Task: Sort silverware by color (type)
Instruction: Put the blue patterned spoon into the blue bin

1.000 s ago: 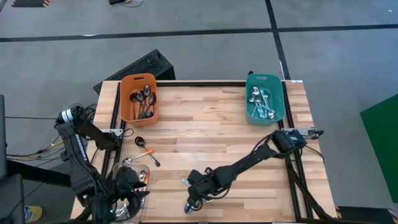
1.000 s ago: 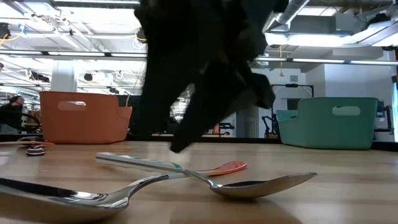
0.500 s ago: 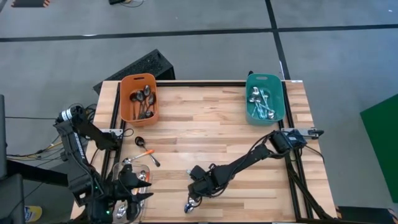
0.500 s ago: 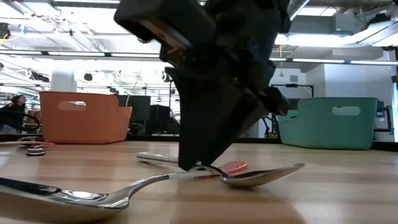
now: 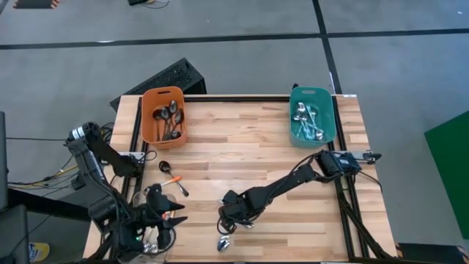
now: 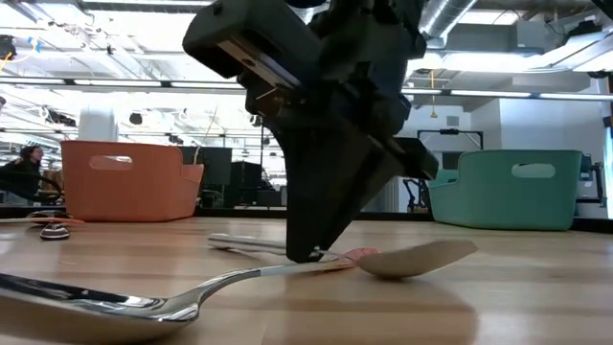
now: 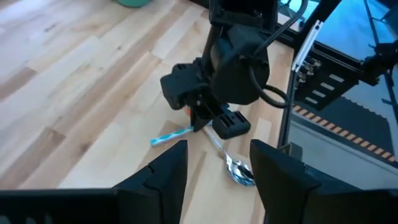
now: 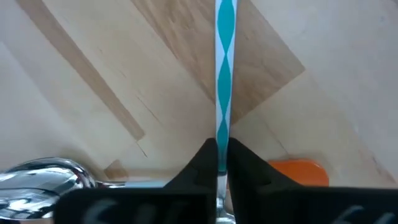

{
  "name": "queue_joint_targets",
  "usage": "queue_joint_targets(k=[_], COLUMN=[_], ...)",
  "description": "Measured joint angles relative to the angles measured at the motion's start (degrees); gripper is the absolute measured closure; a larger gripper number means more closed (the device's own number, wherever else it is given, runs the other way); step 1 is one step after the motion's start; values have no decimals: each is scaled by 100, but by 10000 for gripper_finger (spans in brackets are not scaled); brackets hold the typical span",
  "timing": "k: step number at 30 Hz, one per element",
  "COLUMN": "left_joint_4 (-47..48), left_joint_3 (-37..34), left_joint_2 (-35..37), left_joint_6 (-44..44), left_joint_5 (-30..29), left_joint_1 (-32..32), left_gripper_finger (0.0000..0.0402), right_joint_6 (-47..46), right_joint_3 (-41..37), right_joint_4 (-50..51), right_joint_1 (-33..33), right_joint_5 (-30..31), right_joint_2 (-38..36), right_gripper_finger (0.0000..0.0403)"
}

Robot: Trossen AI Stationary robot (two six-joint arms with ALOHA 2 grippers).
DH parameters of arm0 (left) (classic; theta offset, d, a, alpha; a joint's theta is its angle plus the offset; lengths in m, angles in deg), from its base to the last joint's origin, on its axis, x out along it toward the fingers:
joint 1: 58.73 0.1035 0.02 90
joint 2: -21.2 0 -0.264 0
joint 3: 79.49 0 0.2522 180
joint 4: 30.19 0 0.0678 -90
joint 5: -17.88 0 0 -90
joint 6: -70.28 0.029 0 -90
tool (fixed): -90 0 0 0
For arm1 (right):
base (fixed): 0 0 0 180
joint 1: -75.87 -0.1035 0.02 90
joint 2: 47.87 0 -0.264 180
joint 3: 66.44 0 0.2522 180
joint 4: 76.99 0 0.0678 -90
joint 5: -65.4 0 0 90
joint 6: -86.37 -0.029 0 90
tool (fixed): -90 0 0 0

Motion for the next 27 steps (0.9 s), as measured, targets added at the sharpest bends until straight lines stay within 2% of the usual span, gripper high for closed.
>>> queue_joint_targets(k=[3, 10, 13, 19, 24, 27], left_joint_4=[-3, -26, -36, -130, -289, -472], left_joint_3=[1, 2, 3, 3, 3, 2], left_joint_2=[44, 76, 74, 74, 74, 72], left_joint_6=[151, 418, 353, 321, 278, 283], left_joint_5=[25, 24, -12, -528, -741, -923], left_joint_1=[80, 158, 155, -81, -236, -375], left_gripper_finger=[242, 242, 242, 242, 242, 242], right_joint_6=[-4, -381, -579, -627, -328, 143], right_joint_3=[-8, -22, -22, -22, -19, -13], right_joint_4=[4, -17, -28, -53, -220, -196], right_joint_1=[-44, -273, -383, -645, -882, -923], right_joint_5=[-1, 53, 251, 1200, 2506, 2942], right_joint_2=[-68, -276, -434, -1020, -1573, -1905], right_gripper_finger=[387, 389, 389, 389, 389, 389])
